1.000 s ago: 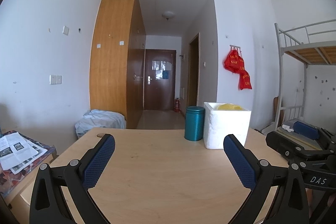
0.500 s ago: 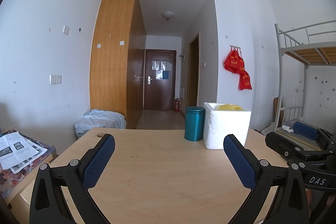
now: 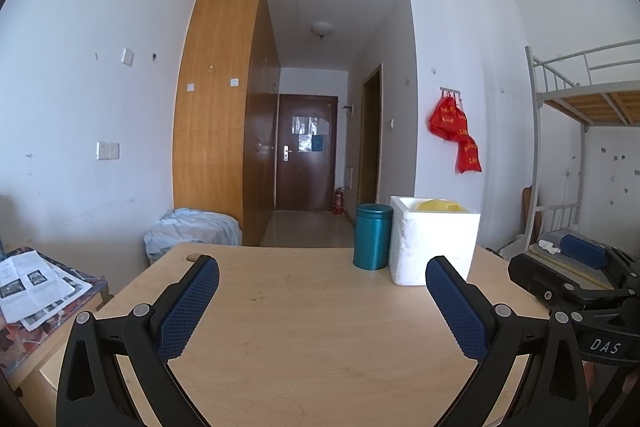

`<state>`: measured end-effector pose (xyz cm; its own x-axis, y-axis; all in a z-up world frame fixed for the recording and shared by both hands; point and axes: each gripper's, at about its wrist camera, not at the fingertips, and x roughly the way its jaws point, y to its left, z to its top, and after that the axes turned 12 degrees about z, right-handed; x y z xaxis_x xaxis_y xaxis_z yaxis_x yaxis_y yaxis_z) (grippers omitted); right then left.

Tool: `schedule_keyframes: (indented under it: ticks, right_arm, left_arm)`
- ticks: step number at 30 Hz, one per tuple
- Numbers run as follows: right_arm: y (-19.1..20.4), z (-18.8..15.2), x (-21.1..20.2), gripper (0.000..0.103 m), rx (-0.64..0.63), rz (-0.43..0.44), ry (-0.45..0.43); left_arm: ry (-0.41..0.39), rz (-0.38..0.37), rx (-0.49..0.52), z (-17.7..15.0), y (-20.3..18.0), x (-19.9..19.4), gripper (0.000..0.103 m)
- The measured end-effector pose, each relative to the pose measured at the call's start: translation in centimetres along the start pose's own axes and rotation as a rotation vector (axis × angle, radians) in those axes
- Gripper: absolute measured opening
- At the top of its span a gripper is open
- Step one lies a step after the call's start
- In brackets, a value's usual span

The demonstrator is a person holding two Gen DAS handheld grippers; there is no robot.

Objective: Organize soft objects

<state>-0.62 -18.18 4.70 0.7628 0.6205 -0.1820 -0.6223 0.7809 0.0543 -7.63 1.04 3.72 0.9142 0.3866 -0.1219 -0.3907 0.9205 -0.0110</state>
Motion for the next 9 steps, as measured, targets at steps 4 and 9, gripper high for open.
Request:
schedule_keyframes:
  ticks: [4, 9]
  right_arm:
    - [-0.02, -0.02, 0.00, 0.103, 0.000, 0.000, 0.001]
    - [-0.02, -0.12, -0.03, 0.103, 0.002, 0.000, 0.001]
  left_arm:
    - [0.003, 0.000, 0.003, -0.08, -0.02, 0.01, 0.103]
    - [-0.007, 0.002, 0.015, -0.17, -0.19, -0.01, 0.103]
